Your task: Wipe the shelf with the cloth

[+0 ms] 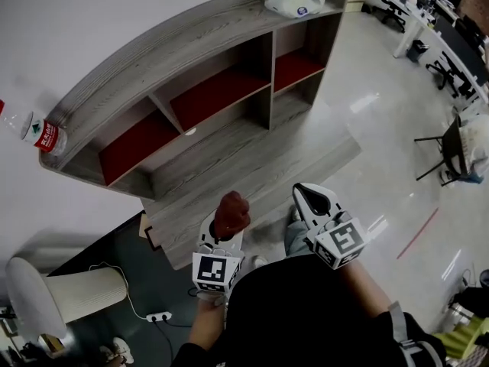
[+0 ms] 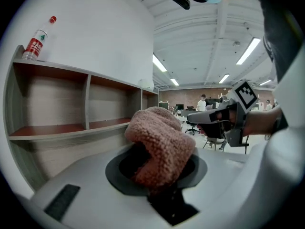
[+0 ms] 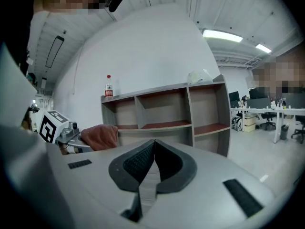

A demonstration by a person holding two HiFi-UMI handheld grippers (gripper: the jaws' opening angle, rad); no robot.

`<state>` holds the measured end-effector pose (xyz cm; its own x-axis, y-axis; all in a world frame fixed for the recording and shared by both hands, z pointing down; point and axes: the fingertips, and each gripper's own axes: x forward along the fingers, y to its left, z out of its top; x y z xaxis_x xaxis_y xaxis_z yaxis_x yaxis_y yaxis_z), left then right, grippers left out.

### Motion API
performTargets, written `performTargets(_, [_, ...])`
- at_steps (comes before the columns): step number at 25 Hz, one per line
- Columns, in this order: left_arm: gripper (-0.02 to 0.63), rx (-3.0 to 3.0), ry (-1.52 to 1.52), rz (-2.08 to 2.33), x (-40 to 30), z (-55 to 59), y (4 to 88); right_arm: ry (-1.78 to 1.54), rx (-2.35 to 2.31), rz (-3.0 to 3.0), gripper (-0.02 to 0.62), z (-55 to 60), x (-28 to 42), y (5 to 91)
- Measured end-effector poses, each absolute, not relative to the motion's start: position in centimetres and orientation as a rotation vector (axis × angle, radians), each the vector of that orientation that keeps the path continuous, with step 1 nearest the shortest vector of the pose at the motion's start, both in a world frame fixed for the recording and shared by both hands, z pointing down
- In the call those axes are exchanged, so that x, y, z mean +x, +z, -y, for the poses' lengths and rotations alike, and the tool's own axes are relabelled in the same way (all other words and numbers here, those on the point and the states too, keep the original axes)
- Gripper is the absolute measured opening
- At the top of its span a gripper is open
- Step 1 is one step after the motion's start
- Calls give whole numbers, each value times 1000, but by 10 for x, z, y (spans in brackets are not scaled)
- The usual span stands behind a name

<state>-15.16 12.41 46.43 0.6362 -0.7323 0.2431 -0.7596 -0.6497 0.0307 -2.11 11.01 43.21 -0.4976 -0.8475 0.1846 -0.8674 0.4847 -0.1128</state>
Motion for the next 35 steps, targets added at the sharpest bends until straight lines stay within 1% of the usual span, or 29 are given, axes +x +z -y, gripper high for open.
performTargets(8, [106, 2638, 368, 1394, -100, -44, 453, 474, 1407, 2722, -2, -12, 35, 426])
performTargets(17, [106, 2487, 434, 1622, -67, 21, 448, 550, 1259, 2771, -3, 57, 79, 435])
performTargets(26, [107, 2457, 556, 1703, -74, 61, 447, 615, 1179, 2779, -2, 86, 62, 448])
performTargets(35, [107, 2572, 744, 1729, -85, 118, 438, 597, 1277, 2731, -3, 102, 38, 446])
